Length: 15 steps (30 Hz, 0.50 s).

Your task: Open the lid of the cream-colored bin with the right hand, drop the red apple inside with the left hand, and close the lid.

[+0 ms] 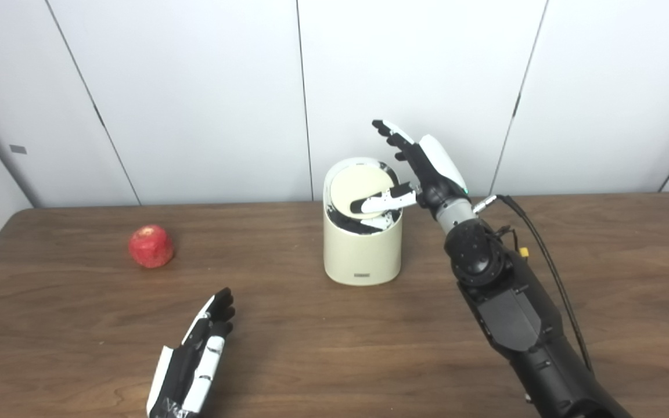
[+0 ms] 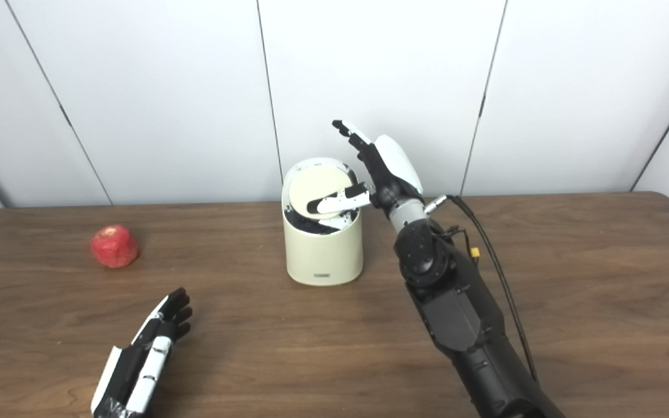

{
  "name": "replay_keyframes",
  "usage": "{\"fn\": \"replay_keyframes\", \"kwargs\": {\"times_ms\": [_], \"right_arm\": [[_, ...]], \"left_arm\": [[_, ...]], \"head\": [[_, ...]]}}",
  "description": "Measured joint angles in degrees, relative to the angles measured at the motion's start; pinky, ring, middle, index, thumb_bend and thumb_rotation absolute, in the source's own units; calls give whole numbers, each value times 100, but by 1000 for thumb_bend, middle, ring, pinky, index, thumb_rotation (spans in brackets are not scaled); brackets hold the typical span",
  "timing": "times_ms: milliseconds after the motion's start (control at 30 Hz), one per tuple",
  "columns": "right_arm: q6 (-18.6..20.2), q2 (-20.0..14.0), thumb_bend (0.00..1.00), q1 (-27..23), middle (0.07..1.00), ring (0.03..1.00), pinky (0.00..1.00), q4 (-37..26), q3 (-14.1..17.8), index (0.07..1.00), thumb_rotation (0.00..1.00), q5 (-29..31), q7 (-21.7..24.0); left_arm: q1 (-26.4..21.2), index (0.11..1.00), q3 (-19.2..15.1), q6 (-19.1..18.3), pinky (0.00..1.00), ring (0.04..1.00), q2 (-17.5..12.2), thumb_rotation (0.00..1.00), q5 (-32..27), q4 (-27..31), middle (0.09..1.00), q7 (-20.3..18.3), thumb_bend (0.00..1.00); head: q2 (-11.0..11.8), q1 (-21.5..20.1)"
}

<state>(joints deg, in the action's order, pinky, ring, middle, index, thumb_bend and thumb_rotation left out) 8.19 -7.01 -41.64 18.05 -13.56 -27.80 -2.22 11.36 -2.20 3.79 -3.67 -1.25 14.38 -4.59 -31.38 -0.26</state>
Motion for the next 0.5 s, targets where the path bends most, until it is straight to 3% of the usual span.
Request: {"fn": "replay_keyframes", "kwargs": {"times_ms": [233, 500], "right_arm": [[-232, -195, 929, -79, 905, 886, 811, 16, -245, 905, 162, -340, -45], [-877, -462, 935, -168, 901, 909, 877, 30, -719, 903, 65, -1106, -489]], "left_arm": [[-8, 947, 3, 0, 920, 930, 4, 810, -19, 1, 944, 11, 478], [-25, 944, 27, 1, 901, 922, 10, 804, -50, 10, 938, 18, 489]], "head": [[-44, 0], [-62, 26]]}}
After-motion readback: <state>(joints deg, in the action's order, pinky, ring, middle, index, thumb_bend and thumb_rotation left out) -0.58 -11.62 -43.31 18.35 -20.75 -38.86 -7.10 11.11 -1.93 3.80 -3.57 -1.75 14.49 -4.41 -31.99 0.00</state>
